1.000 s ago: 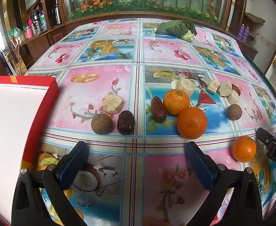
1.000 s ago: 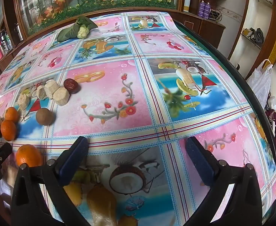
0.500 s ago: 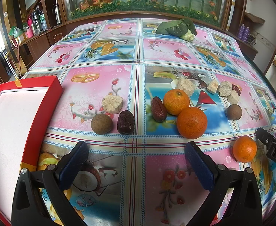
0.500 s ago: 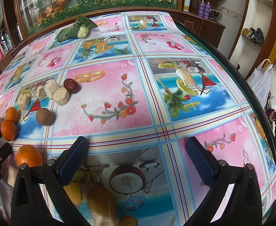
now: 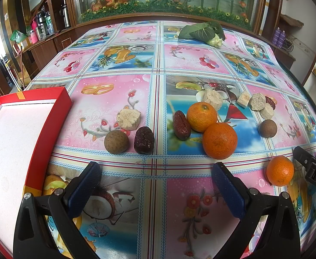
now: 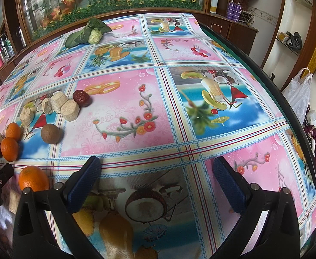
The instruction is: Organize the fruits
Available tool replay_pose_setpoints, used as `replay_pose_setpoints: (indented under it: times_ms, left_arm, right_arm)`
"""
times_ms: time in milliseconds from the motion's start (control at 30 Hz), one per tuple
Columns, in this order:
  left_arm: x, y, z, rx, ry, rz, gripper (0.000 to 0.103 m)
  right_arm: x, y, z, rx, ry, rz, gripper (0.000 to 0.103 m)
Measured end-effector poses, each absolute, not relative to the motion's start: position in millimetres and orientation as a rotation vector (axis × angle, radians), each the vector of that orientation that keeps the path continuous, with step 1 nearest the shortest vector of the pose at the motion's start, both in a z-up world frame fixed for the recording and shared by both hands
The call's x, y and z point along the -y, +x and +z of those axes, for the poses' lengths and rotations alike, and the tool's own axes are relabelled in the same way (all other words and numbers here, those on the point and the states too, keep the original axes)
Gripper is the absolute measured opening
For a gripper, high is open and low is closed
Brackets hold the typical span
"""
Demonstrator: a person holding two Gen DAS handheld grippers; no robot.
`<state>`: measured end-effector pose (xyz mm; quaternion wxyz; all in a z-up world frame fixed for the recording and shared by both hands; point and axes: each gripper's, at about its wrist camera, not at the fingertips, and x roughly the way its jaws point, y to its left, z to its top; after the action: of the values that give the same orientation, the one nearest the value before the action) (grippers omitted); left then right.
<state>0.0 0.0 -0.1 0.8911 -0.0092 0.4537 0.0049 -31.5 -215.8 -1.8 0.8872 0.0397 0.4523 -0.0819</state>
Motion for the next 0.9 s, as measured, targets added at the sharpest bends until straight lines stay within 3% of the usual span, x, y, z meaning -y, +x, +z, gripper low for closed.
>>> replay_pose_setpoints:
  times_ms: [400, 600, 900]
  left_arm:
    - [-1.9, -4.3, 1.1, -0.948, -0.005, 0.017, 0.102]
    - [-10.8, -30.2, 26.2, -0.83, 0.018, 0.045, 0.102]
    - [-19.4, -62.0, 55.1, -0.734, 0.035, 0.037, 0.102]
  right_arm:
    - [215.7, -31.3, -1.9, -0.94, 0.083, -0.17, 0.103]
    - [213.8, -30.4, -7.1, -0.945, 0.084, -0.155, 0.103]
    - [205.7, -53.0, 29.3, -0.711, 0.133, -0.061, 0.103]
